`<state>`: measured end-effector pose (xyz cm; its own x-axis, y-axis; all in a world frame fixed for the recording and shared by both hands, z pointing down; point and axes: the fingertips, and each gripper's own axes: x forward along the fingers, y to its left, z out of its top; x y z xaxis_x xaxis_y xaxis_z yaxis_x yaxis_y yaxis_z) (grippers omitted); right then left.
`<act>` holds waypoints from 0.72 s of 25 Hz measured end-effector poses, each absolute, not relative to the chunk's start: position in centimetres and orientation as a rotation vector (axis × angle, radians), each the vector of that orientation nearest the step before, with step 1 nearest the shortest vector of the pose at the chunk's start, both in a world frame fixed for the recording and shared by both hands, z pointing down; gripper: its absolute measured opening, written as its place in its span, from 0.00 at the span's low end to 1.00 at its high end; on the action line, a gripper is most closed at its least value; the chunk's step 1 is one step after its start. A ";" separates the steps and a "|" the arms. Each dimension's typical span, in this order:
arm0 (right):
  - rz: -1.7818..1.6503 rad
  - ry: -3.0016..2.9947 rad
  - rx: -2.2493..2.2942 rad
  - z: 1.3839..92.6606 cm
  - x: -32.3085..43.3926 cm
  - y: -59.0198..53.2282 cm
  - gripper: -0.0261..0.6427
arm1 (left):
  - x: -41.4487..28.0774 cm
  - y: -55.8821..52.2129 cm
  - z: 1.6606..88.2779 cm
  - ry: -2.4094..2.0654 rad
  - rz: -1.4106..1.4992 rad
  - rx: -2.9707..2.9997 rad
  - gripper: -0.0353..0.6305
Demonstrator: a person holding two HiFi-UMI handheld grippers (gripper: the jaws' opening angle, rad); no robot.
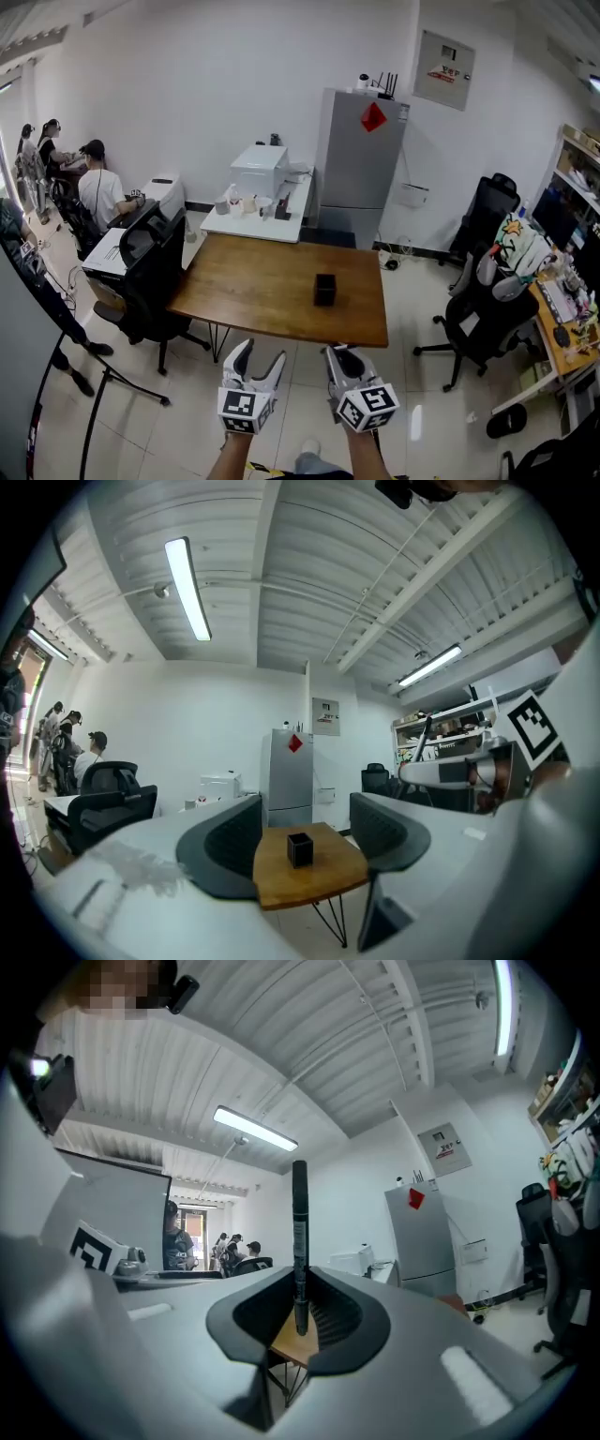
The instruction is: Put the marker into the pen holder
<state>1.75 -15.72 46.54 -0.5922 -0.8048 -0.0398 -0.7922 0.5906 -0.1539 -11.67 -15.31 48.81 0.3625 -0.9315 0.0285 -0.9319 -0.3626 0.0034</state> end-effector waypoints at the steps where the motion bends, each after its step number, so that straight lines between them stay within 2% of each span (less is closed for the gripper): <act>1: -0.165 2.726 -1.335 46.1 1.3 -17.5 0.11 | -11.5 -17.2 48.2 -1.763 0.011 2.573 0.49; 4: -0.109 2.798 -1.278 45.8 0.8 -22.3 0.11 | -10.6 -22.4 47.6 -1.754 -0.039 2.534 0.45; 11: -0.290 2.812 -1.280 50.2 4.2 -28.3 0.11 | -6.4 -27.9 50.6 -1.723 0.071 2.521 0.45; 18: -0.341 2.809 -1.287 51.8 3.3 -34.0 0.11 | -8.1 -33.4 51.8 -1.739 0.120 2.505 0.45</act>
<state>3.32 -34.03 51.81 -0.6566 -0.7517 0.0610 -0.7445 0.6330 -0.2122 -8.14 -33.37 51.83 0.3486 -0.9301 0.1156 -0.9372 -0.3478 0.0285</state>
